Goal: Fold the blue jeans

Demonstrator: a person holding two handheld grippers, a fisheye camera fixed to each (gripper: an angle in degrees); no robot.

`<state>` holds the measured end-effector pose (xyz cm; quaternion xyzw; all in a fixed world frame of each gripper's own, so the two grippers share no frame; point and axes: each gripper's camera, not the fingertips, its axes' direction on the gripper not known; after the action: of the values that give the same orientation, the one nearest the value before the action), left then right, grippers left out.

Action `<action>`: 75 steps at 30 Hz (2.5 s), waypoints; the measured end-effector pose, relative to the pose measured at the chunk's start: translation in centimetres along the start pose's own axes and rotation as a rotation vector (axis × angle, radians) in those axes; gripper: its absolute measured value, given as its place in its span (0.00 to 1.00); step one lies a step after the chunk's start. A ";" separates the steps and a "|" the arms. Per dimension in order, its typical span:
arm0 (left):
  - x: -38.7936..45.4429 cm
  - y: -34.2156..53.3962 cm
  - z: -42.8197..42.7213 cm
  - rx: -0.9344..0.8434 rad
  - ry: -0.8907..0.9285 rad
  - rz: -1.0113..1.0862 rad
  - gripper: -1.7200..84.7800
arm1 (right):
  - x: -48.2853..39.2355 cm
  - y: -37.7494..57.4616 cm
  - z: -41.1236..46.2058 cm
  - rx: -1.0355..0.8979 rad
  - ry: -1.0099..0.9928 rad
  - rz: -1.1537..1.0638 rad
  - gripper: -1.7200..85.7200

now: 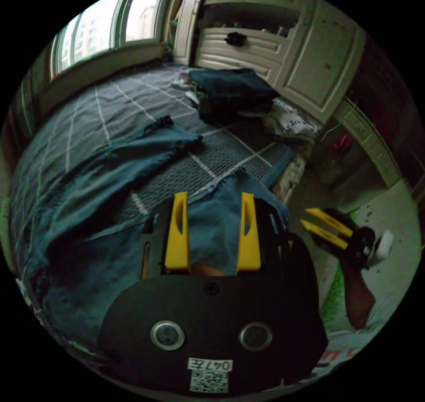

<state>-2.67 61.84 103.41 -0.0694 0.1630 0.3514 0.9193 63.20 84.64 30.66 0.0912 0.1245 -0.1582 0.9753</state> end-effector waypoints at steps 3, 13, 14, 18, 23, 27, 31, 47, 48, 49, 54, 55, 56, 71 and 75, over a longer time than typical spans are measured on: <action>-3.5 5.9 -5.9 0.100 -0.038 -0.039 0.18 | 2.4 0.8 -0.9 0.056 -0.047 0.099 0.06; -15.8 22.8 -16.9 0.009 -0.283 -0.346 0.15 | 0.9 -9.4 4.3 0.118 -0.424 -0.116 0.02; -17.3 24.7 -18.2 -0.004 -0.291 -0.401 0.15 | 0.4 -10.2 6.1 0.064 -0.435 -0.155 0.02; -21.0 31.6 -23.8 -0.019 -0.395 -0.543 0.15 | 2.5 -9.6 10.9 -0.052 -0.374 -0.089 0.01; -24.3 39.0 -29.4 -0.043 -0.483 -0.685 0.16 | 6.6 -7.5 9.9 0.018 -0.462 0.097 0.01; -27.5 43.6 -31.2 -0.102 -0.515 -0.775 0.17 | 4.6 -7.2 7.9 0.045 -0.390 -0.010 0.01; -30.2 46.6 -31.3 -0.155 -0.486 -0.814 0.18 | 4.2 -5.9 9.9 -0.047 -0.388 -0.001 0.01; -37.7 56.1 -36.1 0.089 -0.169 -0.913 0.17 | 2.2 2.5 1.7 0.085 -0.417 0.025 0.06; -38.2 56.8 -36.5 0.123 -0.138 -0.926 0.17 | 2.2 2.7 1.7 0.081 -0.422 0.028 0.06; -38.5 57.2 -36.7 0.142 -0.119 -0.939 0.17 | 2.1 2.9 1.6 0.075 -0.433 0.037 0.06; -40.4 60.8 -37.4 0.118 -0.144 -1.030 0.18 | 1.6 4.1 1.1 0.051 -0.369 0.051 0.07; -40.4 61.0 -37.5 0.101 -0.172 -1.028 0.18 | 1.2 4.2 1.0 0.040 -0.332 0.032 0.07; -40.3 61.2 -37.6 0.060 -0.233 -1.024 0.18 | 0.9 4.3 0.9 0.045 -0.303 0.024 0.08; -42.3 65.4 -40.9 0.304 0.011 -0.998 0.16 | 0.9 3.0 1.4 -0.026 -0.242 0.010 0.11; -42.8 65.5 -40.5 0.239 -0.032 -1.008 0.17 | -0.7 1.4 -0.4 0.049 -0.277 -0.058 0.12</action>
<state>-86.58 73.99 79.54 -0.0283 0.1343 -0.1552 0.9783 62.89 86.25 30.64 0.0885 -0.0125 -0.2006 0.9756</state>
